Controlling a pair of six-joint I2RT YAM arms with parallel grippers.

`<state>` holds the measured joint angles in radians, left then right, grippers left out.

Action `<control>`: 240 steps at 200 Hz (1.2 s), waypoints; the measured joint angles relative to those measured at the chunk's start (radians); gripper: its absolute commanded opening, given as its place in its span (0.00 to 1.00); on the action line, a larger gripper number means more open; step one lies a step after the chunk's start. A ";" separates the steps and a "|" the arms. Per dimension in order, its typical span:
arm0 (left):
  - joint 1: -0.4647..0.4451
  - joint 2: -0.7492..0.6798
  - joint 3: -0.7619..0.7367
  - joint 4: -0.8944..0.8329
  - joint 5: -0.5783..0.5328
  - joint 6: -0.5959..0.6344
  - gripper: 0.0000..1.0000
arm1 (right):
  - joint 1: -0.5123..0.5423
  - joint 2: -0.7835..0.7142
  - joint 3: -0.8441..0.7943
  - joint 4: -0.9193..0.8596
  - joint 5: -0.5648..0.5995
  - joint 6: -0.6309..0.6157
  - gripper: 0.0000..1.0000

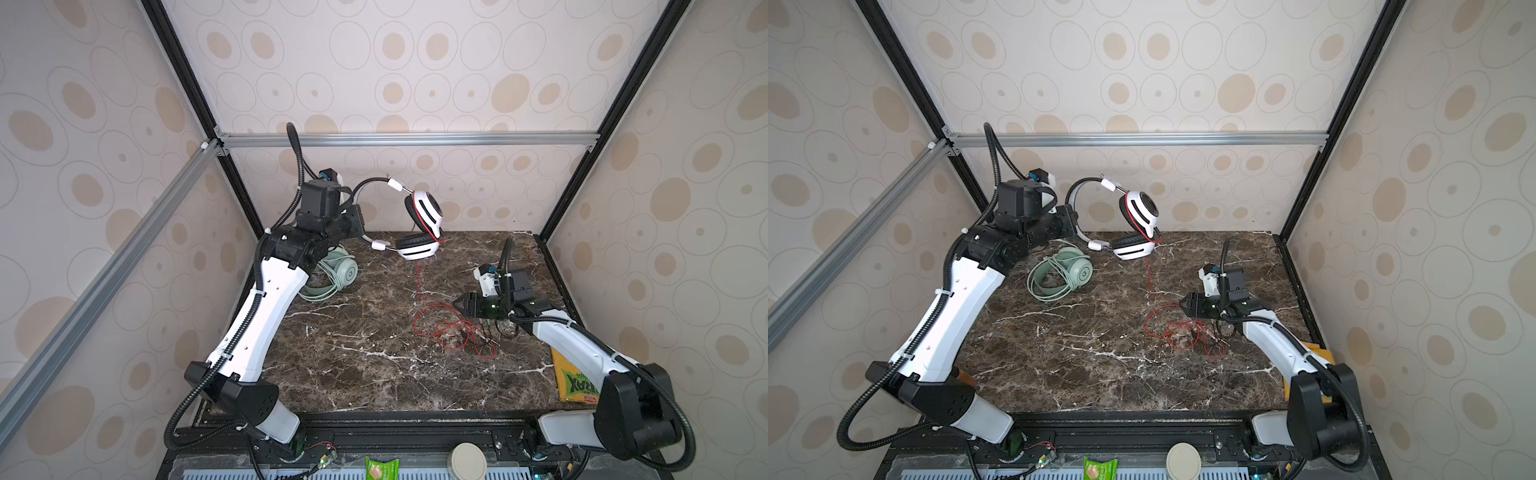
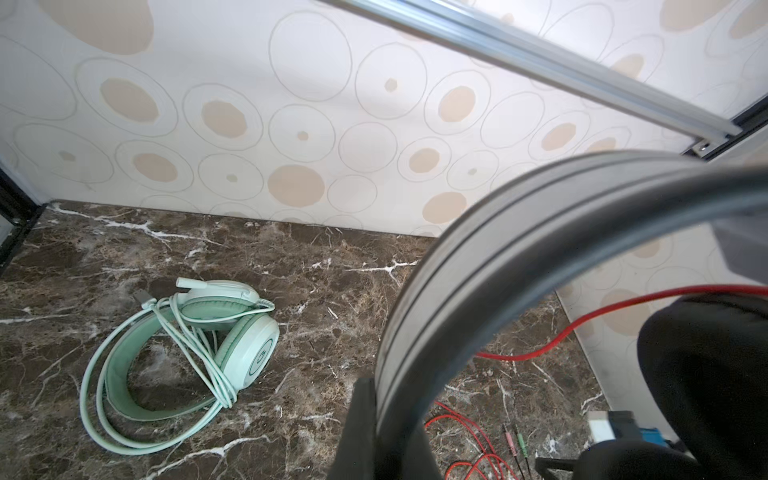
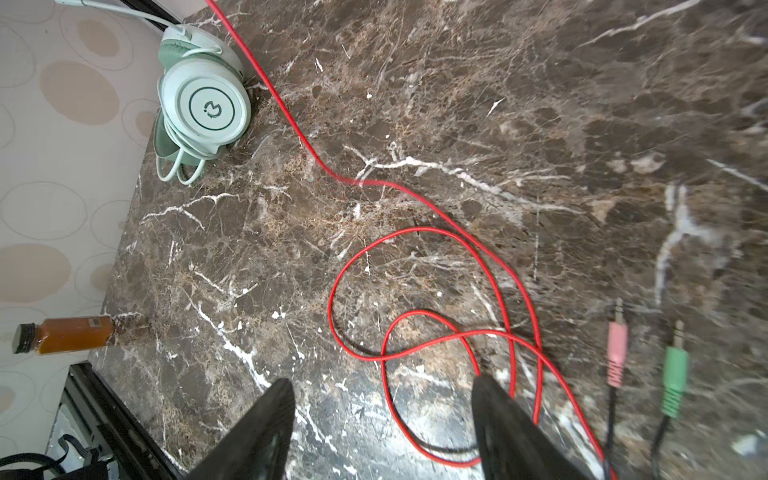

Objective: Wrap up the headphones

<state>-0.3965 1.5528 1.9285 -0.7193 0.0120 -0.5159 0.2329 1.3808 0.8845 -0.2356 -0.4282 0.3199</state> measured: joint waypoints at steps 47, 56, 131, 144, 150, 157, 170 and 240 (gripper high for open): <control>0.029 -0.002 0.047 -0.039 0.035 -0.019 0.00 | 0.075 0.197 0.036 0.154 -0.107 0.020 0.65; 0.034 -0.002 0.055 -0.047 0.038 -0.021 0.00 | 0.108 0.231 0.063 0.163 -0.114 0.003 0.66; 0.060 0.002 0.090 -0.075 0.071 -0.047 0.00 | 0.204 0.364 0.119 0.409 -0.082 -0.124 0.66; 0.064 0.007 0.104 -0.077 0.076 -0.050 0.00 | 0.204 0.388 0.119 0.468 -0.069 -0.126 0.64; 0.066 0.011 0.111 -0.077 0.079 -0.051 0.00 | 0.204 0.402 0.119 0.499 -0.066 -0.126 0.62; 0.069 0.013 0.117 -0.077 0.081 -0.054 0.00 | 0.204 0.418 0.120 0.528 -0.061 -0.127 0.60; 0.075 0.017 0.125 -0.078 0.088 -0.060 0.00 | 0.204 0.448 0.122 0.569 -0.049 -0.124 0.54; 0.122 0.037 0.158 -0.093 0.129 -0.095 0.00 | 0.206 0.531 0.158 0.686 -0.027 -0.125 0.32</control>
<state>-0.2745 1.5902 2.0861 -0.8124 0.1406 -0.6106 0.4393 1.9121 1.0420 0.4503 -0.4557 0.1951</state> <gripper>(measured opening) 0.064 0.352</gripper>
